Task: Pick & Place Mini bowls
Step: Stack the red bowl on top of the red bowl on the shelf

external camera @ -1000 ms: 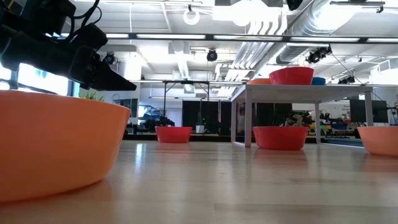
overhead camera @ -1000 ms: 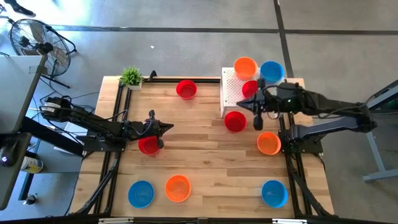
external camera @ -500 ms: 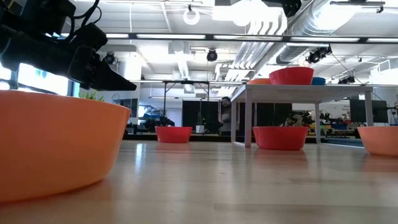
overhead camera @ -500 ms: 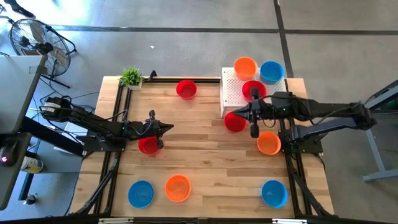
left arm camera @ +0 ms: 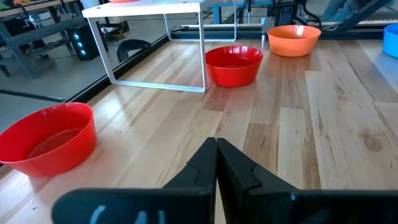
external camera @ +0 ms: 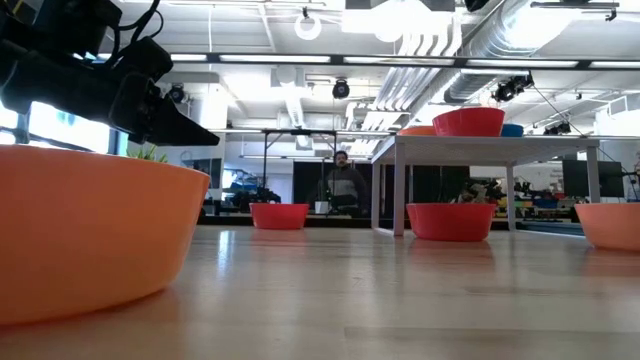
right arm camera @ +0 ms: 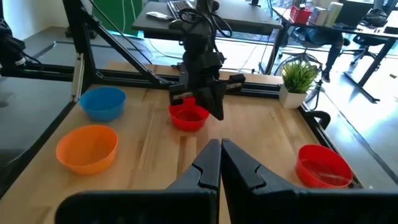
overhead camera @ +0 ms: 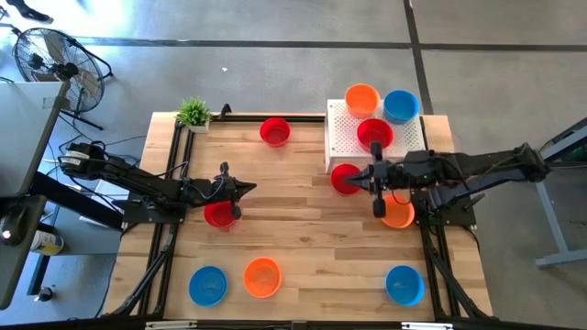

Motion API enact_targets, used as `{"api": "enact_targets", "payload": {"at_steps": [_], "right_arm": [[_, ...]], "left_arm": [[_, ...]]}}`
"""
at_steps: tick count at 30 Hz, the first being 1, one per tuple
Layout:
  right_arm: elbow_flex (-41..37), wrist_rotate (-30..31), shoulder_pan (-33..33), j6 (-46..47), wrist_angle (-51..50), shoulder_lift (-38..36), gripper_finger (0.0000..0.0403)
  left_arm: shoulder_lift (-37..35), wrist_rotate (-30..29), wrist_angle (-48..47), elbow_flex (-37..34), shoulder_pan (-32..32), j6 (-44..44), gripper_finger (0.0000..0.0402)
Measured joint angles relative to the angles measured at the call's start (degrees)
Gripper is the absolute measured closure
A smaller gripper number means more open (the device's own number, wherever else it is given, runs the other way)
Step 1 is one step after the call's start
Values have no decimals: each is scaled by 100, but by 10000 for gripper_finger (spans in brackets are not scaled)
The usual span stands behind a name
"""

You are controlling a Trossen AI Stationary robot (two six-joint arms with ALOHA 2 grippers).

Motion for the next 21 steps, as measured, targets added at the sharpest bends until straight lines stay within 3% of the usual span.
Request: {"api": "enact_targets", "payload": {"at_steps": [7,12,21], "right_arm": [[0,239,446,0,32,34,402],[1,209,663,-159,592,265,402],[4,-513,735,-494,1737,1024,402]], "left_arm": [[-2,4,0,0,0,0,401],[-2,13,-3,2,0,-28,401],[0,-18,68,1,0,174,401]]}}
